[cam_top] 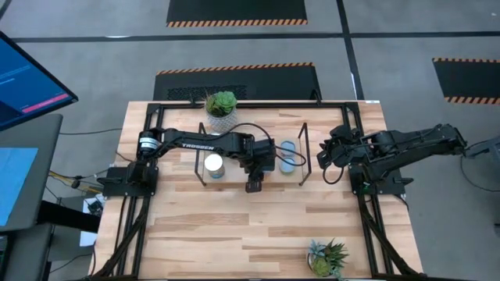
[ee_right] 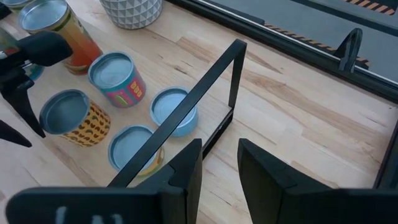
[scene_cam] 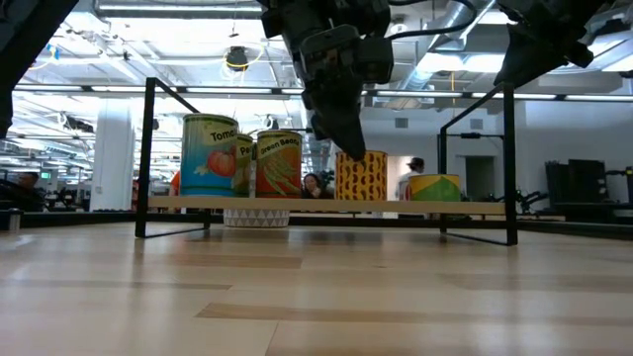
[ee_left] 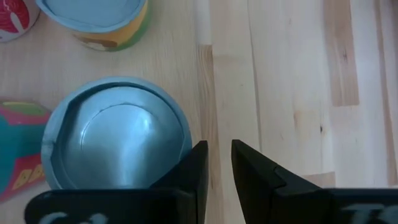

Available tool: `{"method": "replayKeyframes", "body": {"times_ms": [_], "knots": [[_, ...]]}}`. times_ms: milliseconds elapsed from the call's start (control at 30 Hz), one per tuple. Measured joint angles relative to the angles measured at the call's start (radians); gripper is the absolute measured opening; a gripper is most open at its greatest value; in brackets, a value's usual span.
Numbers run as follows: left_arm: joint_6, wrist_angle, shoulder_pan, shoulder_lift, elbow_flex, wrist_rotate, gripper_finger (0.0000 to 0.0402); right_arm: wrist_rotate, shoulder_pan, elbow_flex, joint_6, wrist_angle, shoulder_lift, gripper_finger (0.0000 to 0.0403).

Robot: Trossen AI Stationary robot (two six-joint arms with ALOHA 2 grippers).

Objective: Pick and place cans onto a shelf
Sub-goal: Put the canned spicy black beans on the shelf

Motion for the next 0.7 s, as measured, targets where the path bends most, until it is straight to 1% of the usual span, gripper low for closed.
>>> {"method": "replayKeyframes", "body": {"times_ms": [300,500,633,700], "knots": [[0.006,0.026,0.000,0.000,0.000,-0.003,0.0057,0.000,0.000,0.000,0.000,0.000,0.000,0.0127],[0.036,0.064,0.000,0.000,0.000,-0.006,0.0057,0.000,0.000,0.000,0.000,0.000,0.000,0.0127],[0.031,0.029,-0.001,0.000,0.023,-0.009,0.0057,0.000,0.000,0.000,0.000,0.000,0.000,0.0127],[0.033,0.000,-0.007,0.000,0.046,-0.034,0.0057,0.000,0.000,0.000,0.000,0.000,0.000,0.0127]]}}
